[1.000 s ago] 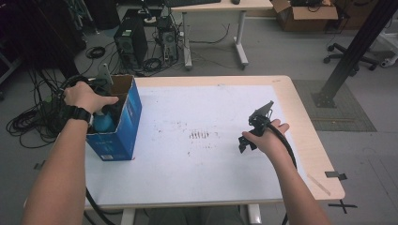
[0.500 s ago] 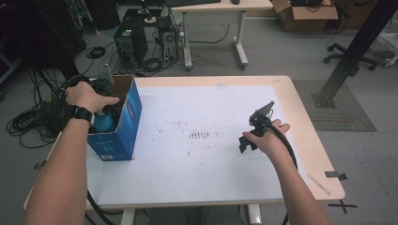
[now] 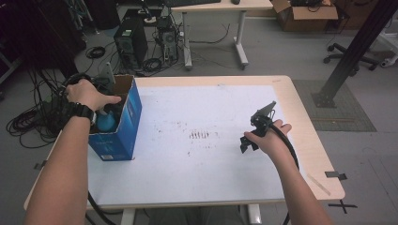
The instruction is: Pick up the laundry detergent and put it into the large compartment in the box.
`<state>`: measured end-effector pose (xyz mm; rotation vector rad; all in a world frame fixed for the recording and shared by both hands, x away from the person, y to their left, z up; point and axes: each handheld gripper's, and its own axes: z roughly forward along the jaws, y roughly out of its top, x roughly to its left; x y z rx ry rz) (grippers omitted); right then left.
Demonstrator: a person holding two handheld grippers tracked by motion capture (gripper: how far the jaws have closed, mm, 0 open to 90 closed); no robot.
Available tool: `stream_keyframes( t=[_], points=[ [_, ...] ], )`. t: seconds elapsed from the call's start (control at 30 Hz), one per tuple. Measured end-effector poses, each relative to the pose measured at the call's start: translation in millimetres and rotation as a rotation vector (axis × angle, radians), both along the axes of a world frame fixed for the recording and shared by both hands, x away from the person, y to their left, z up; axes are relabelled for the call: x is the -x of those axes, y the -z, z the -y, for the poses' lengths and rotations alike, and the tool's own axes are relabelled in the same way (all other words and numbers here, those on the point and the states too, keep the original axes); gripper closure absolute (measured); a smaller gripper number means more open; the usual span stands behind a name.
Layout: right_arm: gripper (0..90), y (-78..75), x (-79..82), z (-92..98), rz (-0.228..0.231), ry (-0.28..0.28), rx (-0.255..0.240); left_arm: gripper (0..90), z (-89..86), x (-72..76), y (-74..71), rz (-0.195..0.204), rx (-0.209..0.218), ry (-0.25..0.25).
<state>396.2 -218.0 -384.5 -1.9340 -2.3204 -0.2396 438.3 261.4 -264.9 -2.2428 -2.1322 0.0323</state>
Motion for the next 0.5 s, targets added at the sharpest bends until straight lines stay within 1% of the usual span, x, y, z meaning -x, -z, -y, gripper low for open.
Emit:
stream_keyframes(
  t=[0.1, 0.2, 0.27, 0.33, 0.4, 0.5],
  points=[
    [5.1, -1.4, 0.9, -0.8, 0.003, -0.005, -0.003, 27.3, 0.5, 2.5, -6.4, 0.012, 0.013, 0.002],
    [5.1, -2.8, 2.5, -2.1, 0.007, -0.003, -0.003, 26.7, 2.1, 5.4, -17.1, 0.03, 0.013, 0.007],
    [5.1, -4.4, 3.4, -2.2, 0.006, -0.006, -0.004, 26.7, 3.0, 7.1, -26.2, 0.047, 0.009, 0.01],
    [5.1, -6.3, 4.3, -1.8, 0.01, -0.006, -0.002, 26.4, 4.5, 8.5, -35.0, 0.054, 0.006, 0.014],
    [5.1, -7.9, 4.9, -0.9, 0.014, -0.007, -0.002, 25.2, 7.5, 10.1, -47.6, 0.075, -0.001, 0.019],
    [5.1, -10.1, 5.8, 0.0, 0.017, -0.003, 0.0, 22.4, 16.5, 12.9, -62.4, 0.103, 0.002, 0.031]
  ],
)
